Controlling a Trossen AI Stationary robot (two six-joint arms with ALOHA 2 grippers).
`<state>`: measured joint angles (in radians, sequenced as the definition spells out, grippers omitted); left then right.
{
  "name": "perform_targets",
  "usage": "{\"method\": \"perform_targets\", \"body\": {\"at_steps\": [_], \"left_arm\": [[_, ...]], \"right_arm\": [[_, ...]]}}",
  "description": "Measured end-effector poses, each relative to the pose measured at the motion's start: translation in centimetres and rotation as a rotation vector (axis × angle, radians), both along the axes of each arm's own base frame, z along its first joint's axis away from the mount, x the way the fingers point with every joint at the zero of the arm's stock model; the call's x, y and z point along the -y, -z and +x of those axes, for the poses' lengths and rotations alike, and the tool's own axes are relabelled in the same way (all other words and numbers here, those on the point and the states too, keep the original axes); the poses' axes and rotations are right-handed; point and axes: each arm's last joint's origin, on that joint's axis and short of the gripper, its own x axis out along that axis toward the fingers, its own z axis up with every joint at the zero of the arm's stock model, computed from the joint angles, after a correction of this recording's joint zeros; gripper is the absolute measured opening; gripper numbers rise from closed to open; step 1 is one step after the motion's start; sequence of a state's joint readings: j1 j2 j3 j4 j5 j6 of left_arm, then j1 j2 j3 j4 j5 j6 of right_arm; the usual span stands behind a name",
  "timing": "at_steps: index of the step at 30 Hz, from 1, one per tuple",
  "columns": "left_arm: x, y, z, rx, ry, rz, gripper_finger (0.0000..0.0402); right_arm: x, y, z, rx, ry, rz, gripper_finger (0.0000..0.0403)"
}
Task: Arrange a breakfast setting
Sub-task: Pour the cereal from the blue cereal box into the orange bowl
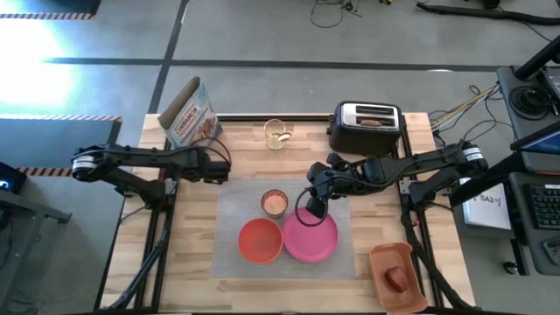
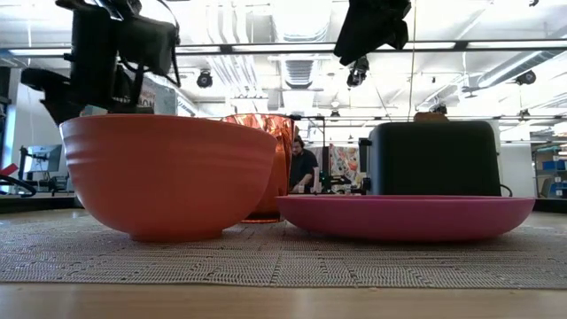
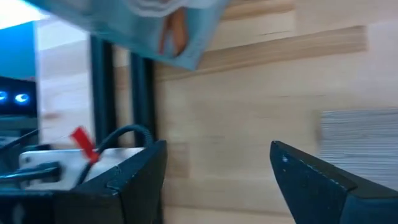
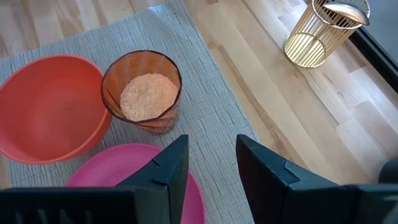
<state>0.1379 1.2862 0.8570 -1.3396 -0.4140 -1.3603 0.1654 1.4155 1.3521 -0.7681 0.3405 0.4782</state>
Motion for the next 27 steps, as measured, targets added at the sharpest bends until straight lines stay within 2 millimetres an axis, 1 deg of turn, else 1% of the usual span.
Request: {"method": "perform_targets", "body": {"at_steps": [5, 10, 17, 23, 27], "left_arm": [[0.0, -0.7, -1.2, -0.056, -0.043, 0.071, 0.0273], [-0.2, -1.0, -1.8, -0.050, -0.083, 0.165, 0.0273], [-0.4, -0.5, -2.8, -0.026, -0.145, 0.272, 0.0272], [-1.4, -0.2, -3.3, -0.009, -0.164, 0.359, 0.0271], [-2.0, 0.2, -3.7, -0.006, -0.202, 0.372, 0.0273]], "right_arm": [[0.0, 0.0, 0.0, 0.000, 0.000, 0.000, 0.0123], [0.0, 0.0, 0.0, 0.000, 0.000, 0.000, 0.0123], [0.0, 0.0, 0.0, 0.000, 0.000, 0.000, 0.0123], [0.0, 0.0, 0.0, 0.000, 0.000, 0.000, 0.0123], [0.0, 0.0, 0.0, 0.000, 0.000, 0.000, 0.0123]]}}
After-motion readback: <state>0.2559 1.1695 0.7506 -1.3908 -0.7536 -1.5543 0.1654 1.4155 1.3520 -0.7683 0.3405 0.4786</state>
